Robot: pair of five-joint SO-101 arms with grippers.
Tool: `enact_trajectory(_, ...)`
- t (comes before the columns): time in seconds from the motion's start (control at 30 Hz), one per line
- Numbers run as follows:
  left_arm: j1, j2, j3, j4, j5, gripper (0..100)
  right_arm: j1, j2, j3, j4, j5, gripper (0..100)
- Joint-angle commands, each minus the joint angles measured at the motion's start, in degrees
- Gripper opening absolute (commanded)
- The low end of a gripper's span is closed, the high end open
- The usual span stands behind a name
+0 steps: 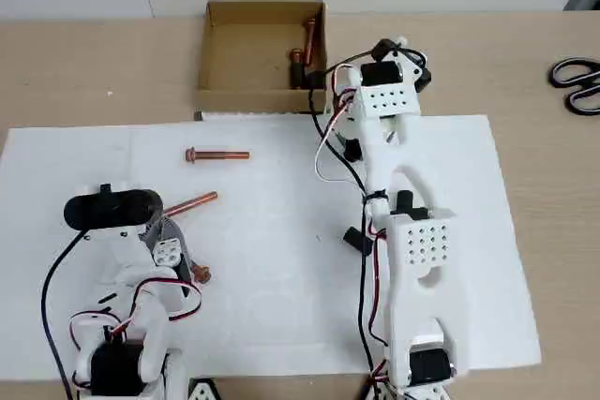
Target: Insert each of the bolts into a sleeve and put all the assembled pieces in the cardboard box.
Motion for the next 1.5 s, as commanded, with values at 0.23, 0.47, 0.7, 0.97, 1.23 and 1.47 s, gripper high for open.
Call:
enact_trajectory(0.23,0.09,-0.18,-6.99,-4.75,7.91,1,-0.31,-4.7,-12.13,4.09,2.99,0.2)
enact_trajectory(0.47,0.44,2.9,-12.7,-2.81,8.88,1,0.22,-10.59,-5.98,4.44,7.38,0.2)
enact_trajectory(0.7,0.09,24.53,-31.78,-2.64,8.97,1,0.66,-19.3,10.11,4.35,7.47,0.2)
enact_trajectory(0.97,0.26,46.24,-55.08,4.48,15.21,1,0.75,-25.1,26.55,4.18,7.47,0.2)
enact_trajectory(1.23,0.09,56.35,-63.78,19.08,17.85,1,0.4,-32.75,39.03,3.91,7.47,0.2)
enact_trajectory(1.47,0.0,66.55,-67.56,31.56,23.47,1,0.75,-39.69,48.26,3.82,7.38,0.2)
